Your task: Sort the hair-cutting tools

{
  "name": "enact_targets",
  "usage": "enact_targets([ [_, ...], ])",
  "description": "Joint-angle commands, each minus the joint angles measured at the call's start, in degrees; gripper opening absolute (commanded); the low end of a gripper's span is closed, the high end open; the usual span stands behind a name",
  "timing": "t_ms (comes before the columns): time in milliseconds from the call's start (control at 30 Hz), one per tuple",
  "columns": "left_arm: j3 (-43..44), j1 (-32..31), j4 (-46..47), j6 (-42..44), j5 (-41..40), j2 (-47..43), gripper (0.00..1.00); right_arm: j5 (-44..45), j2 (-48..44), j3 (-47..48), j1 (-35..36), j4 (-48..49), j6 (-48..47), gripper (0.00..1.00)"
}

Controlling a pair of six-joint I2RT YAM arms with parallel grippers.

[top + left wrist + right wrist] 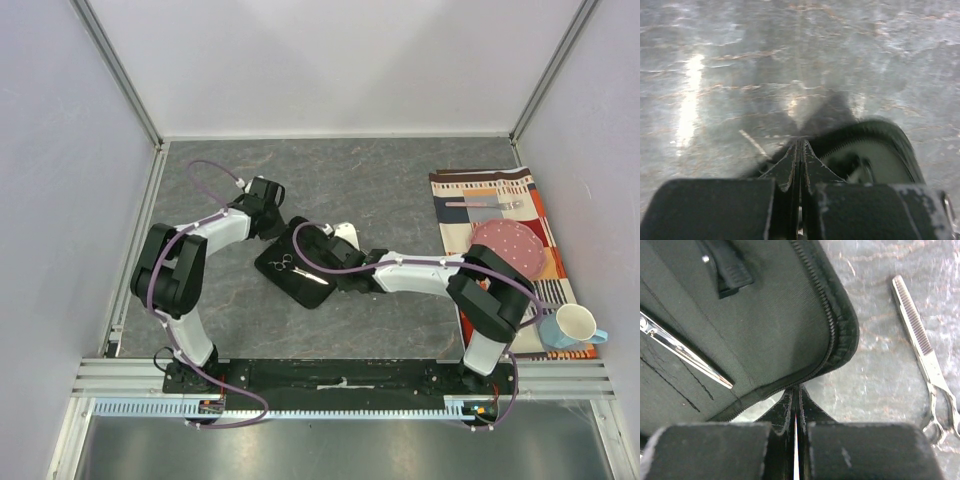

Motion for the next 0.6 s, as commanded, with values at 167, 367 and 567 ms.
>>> enact_targets([
  [167, 13.58, -1.42, -1.9, 5.02, 7.03, 8.01, 0.02, 0.79, 9.7, 8.51, -6.81, 2.82, -1.62, 0.0],
  [367, 18.43, -1.33, -3.14, 6.96, 7.47, 10.84, 0.02, 0.87, 10.05, 10.11, -10.16, 2.12, -4.0, 0.0],
  [567, 23.35, -1.16, -9.46, 9.07, 2.21, 7.68, 0.02, 0.61, 5.4, 10.28, -10.16, -1.56, -7.86, 0.07],
])
